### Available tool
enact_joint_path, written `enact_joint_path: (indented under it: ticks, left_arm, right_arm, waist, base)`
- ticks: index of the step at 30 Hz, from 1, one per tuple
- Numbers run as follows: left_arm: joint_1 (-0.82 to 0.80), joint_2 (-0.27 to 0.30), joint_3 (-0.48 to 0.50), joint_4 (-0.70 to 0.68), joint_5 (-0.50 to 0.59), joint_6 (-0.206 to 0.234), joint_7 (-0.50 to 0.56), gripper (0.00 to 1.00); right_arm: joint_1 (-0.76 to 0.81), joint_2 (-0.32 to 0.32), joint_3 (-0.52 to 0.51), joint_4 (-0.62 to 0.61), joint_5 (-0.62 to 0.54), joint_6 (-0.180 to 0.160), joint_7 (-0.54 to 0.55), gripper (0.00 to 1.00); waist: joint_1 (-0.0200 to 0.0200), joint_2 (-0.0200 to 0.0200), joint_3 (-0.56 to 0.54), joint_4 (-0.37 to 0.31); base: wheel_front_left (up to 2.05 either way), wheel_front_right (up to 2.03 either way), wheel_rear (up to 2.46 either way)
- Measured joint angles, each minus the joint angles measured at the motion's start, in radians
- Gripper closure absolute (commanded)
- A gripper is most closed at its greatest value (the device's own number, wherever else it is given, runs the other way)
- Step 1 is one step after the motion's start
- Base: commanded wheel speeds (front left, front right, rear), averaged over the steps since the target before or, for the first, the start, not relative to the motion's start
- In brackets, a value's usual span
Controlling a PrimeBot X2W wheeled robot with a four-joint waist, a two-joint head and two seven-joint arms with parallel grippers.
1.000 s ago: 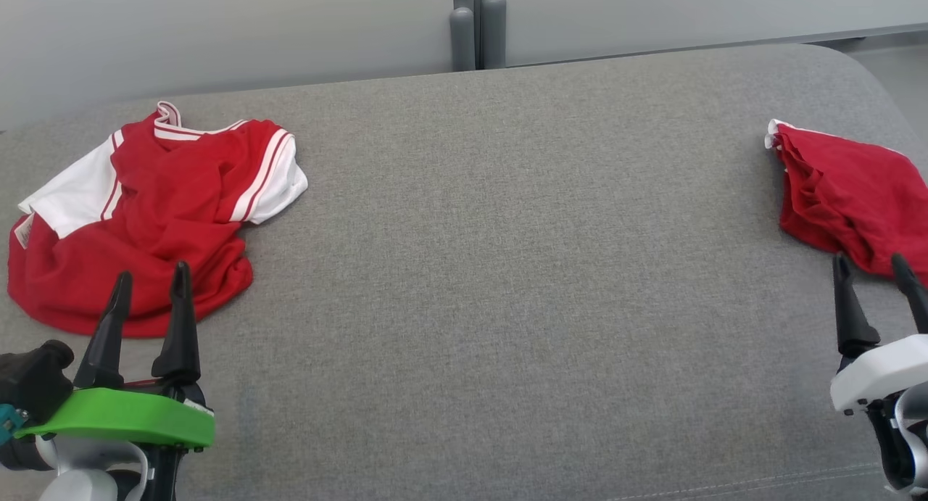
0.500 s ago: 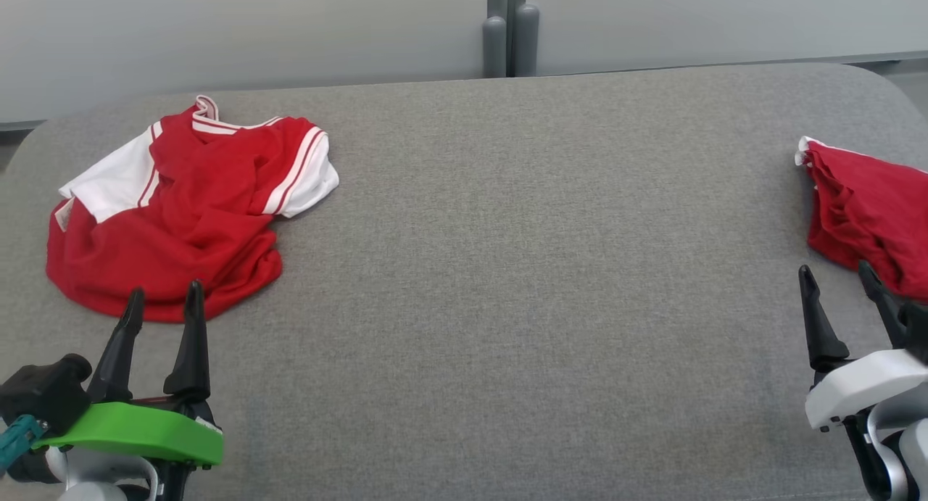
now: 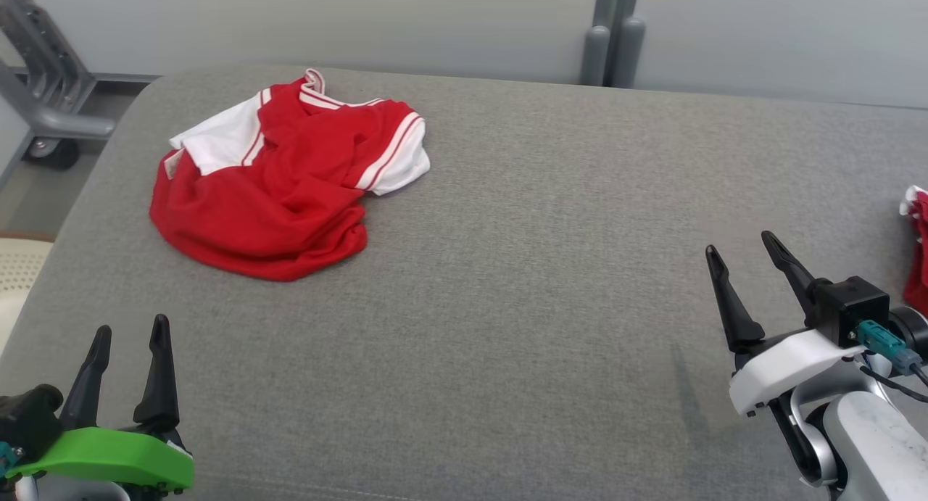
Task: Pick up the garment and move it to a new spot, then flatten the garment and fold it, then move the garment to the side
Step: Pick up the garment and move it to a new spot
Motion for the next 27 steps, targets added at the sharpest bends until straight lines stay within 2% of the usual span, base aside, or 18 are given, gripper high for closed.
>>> enact_joint_path:
  ticks: [10, 17, 22, 25, 27]
  left_arm:
    - [0.011, 0.009, 0.017, 0.006, -0.004, 0.0, 0.002, 0.0]
    - [-0.007, 0.029, 0.045, -0.018, -0.051, 0.0, 0.044, 0.0]
    - [-0.156, 0.053, 0.049, -0.042, -0.127, -0.011, 0.155, 0.0]
    - [-0.245, 0.121, 0.02, -0.012, -0.133, -0.012, 0.277, 0.0]
    - [-0.297, 0.139, 0.026, 0.02, -0.17, -0.012, 0.352, 0.0]
  right_arm:
    - [-0.018, 0.002, 0.007, -0.011, -0.015, -0.003, 0.04, 0.0]
    - [-0.077, -0.02, 0.008, -0.072, -0.034, -0.003, 0.076, 0.0]
    - [-0.12, -0.038, 0.003, -0.116, -0.048, -0.003, 0.108, 0.0]
    - [-0.153, -0.05, 0.009, -0.141, -0.058, 0.006, 0.132, 0.0]
    - [-0.18, -0.052, 0.019, -0.158, -0.069, 0.015, 0.149, 0.0]
  waist:
    - [0.0, 0.0, 0.006, 0.129]
    - [0.0, 0.0, 0.056, 0.147]
    - [0.0, 0.0, 0.116, 0.135]
    - [0.0, 0.0, 0.156, 0.127]
    - [0.0, 0.0, 0.183, 0.12]
  base:
    - [0.0, 0.0, 0.0]
    - [0.0, 0.0, 0.0]
    - [0.0, 0.0, 0.0]
    - [0.0, 0.0, 0.0]
    - [0.0, 0.0, 0.0]
